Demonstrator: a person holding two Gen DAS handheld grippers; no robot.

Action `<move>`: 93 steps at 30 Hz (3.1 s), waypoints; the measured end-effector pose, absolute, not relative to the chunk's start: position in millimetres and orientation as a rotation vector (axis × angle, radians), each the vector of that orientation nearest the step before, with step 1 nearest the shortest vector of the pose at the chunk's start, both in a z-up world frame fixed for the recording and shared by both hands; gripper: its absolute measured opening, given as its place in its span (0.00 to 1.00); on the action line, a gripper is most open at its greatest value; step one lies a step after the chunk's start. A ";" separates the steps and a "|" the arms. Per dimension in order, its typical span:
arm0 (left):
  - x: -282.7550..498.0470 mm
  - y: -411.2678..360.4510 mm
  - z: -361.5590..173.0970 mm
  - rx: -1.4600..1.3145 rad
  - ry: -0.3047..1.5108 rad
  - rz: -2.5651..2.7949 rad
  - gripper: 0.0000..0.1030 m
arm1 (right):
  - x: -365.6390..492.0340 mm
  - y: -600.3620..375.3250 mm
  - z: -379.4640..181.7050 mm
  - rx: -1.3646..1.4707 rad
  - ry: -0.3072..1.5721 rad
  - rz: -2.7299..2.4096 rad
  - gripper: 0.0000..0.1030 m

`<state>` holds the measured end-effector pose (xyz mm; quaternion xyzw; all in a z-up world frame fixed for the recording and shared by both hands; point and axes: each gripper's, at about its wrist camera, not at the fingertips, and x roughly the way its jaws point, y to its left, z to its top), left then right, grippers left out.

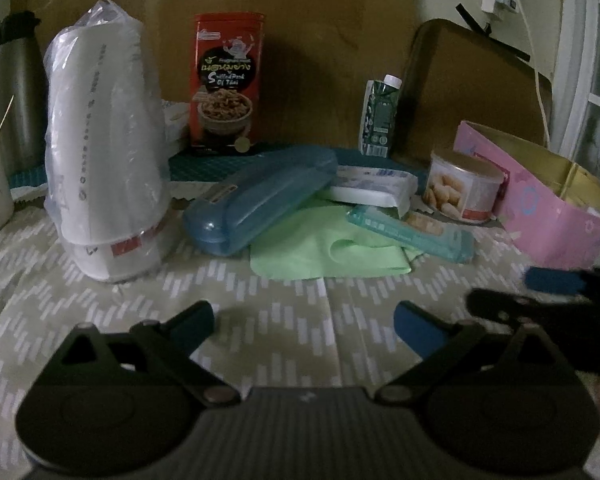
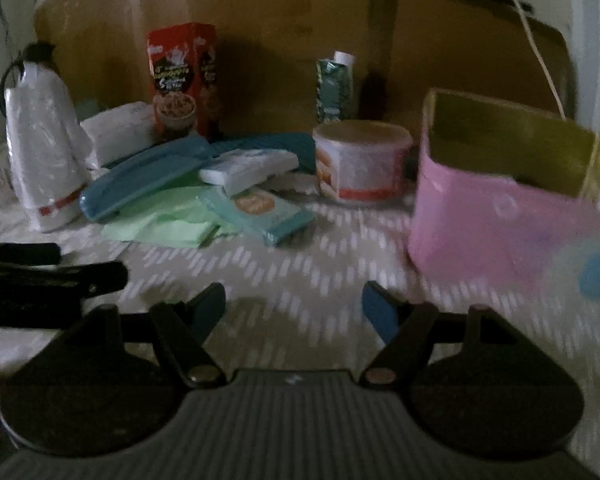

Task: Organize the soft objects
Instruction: 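Grasp the green 'fine apple' tissue pack with the right gripper, then grasp the teal wet-wipes pack with the left gripper while the right holds the tissue pack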

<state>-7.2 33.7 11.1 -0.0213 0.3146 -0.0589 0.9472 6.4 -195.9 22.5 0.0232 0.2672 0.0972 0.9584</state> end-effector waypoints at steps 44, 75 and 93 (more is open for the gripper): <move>-5.7 30.4 10.0 -0.020 0.650 -0.127 1.00 | -52.9 -202.7 13.7 -0.042 0.480 0.425 0.46; -33.0 58.7 24.4 -0.355 0.810 -0.302 1.00 | -65.1 -243.3 0.1 0.466 0.549 0.608 0.44; -17.0 -23.9 21.4 -0.385 0.915 -0.422 0.25 | -73.6 -261.1 -8.6 0.483 0.491 0.662 0.43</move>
